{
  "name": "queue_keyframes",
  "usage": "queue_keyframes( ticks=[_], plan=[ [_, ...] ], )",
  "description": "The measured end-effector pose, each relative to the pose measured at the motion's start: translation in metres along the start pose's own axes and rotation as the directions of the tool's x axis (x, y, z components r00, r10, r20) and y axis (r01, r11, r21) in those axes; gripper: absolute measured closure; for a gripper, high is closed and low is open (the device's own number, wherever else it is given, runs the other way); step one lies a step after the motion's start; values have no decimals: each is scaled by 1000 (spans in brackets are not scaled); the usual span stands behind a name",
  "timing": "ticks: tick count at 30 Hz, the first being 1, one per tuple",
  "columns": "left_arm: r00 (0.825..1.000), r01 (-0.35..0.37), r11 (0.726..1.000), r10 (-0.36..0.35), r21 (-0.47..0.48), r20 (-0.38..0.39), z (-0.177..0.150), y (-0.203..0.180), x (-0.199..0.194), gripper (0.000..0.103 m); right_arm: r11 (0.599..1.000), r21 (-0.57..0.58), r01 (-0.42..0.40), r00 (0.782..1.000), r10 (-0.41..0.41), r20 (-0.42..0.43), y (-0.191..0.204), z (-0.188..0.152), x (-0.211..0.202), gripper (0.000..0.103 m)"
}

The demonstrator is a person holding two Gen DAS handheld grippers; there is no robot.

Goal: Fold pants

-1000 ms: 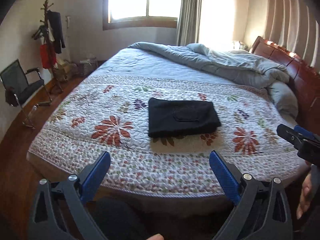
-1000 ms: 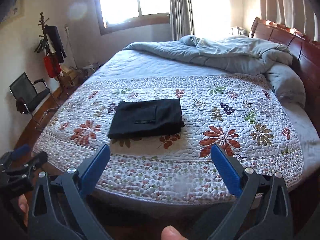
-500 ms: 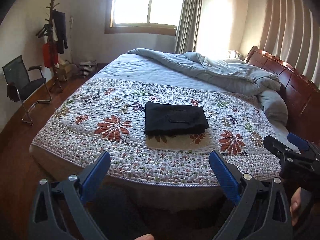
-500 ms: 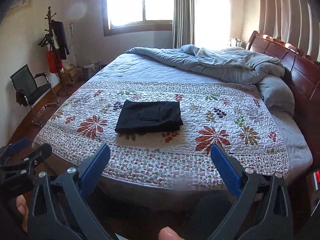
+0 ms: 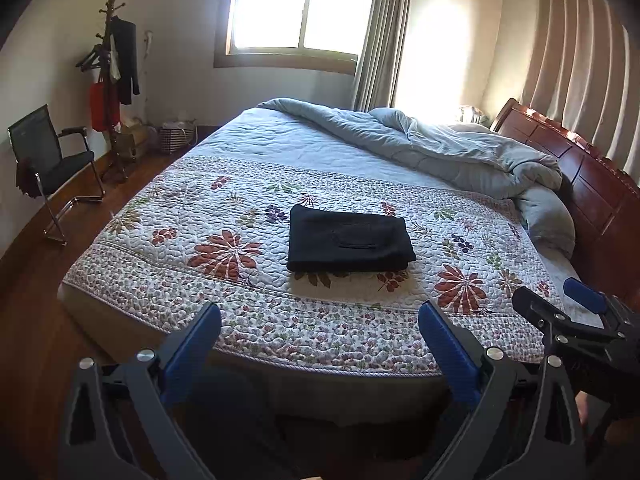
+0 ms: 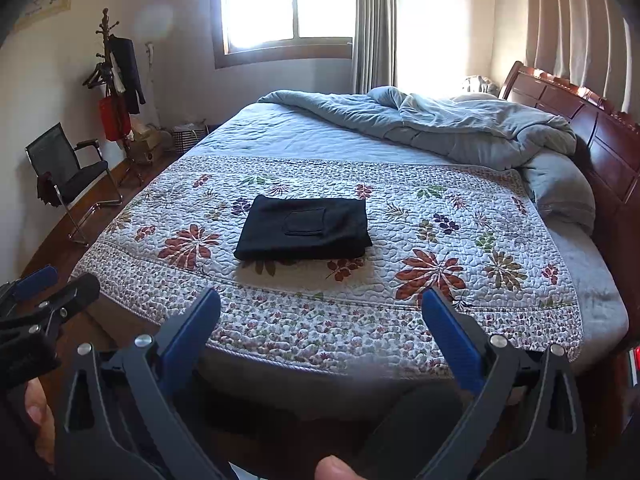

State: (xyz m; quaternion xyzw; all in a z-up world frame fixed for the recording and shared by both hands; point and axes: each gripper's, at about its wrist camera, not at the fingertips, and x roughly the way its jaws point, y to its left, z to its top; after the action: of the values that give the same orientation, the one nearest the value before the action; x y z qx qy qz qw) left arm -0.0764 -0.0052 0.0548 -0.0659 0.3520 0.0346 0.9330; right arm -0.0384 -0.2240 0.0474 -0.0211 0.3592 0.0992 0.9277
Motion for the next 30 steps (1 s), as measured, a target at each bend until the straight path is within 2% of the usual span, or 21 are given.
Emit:
queue_keyframes(
  ticks=[17, 30],
  plan=[
    [999, -20, 1000, 20, 4, 35, 4, 0, 3, 4, 1000, 16, -2, 1000, 2, -18, -1, -1, 12, 3],
    [1000, -18, 1000, 18, -4, 22, 5, 1, 10, 4, 1000, 26, 4, 1000, -3, -24, -4, 1, 17, 3]
  ],
)
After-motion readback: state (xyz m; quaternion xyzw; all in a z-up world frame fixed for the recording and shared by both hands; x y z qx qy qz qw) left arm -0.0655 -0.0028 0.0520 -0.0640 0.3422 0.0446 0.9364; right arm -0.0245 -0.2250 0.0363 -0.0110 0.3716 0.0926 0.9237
